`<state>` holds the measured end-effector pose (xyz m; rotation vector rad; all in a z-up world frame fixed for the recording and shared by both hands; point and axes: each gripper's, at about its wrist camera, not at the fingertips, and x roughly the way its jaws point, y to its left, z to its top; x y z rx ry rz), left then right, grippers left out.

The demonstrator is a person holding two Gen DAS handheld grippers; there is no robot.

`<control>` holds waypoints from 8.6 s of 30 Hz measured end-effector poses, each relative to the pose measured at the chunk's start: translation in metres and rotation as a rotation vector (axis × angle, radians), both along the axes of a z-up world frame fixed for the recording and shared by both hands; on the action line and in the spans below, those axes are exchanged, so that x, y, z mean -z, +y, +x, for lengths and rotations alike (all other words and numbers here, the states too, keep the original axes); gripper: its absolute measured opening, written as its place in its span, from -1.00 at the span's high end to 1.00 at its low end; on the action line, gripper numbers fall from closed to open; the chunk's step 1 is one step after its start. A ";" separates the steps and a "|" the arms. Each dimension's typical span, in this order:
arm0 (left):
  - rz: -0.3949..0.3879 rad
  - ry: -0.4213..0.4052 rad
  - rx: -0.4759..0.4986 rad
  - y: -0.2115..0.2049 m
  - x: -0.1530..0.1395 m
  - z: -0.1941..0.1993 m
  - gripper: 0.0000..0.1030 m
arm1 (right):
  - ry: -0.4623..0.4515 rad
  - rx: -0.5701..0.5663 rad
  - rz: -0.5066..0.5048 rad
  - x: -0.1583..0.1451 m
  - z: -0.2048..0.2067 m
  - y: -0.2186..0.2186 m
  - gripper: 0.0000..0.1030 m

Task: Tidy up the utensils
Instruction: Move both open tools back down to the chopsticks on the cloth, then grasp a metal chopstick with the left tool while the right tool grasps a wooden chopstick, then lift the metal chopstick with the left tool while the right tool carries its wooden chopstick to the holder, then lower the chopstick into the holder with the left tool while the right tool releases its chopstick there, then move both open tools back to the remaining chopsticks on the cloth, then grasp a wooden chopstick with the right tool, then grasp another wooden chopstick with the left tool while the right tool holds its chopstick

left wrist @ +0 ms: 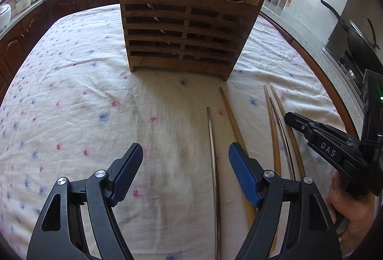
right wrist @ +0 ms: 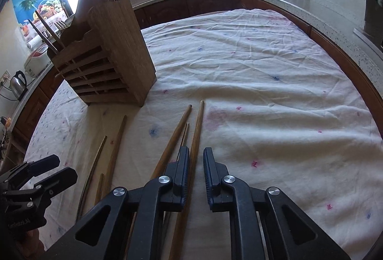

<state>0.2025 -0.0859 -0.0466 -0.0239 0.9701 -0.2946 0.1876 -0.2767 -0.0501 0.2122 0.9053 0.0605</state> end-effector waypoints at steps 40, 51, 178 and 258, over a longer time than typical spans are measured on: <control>-0.156 -0.132 0.050 0.034 -0.068 -0.028 0.93 | -0.180 0.011 0.168 -0.076 -0.040 -0.016 0.90; -0.254 -0.255 0.029 0.068 -0.128 -0.056 0.93 | -0.343 -0.025 0.177 -0.144 -0.074 -0.008 0.90; -0.195 -0.107 -0.143 0.043 -0.030 -0.055 -0.32 | -0.248 0.144 0.203 -0.045 -0.116 -0.028 -0.45; 0.164 -0.002 0.131 -0.048 0.008 0.028 0.82 | 0.022 -0.139 -0.049 0.000 0.008 0.030 0.80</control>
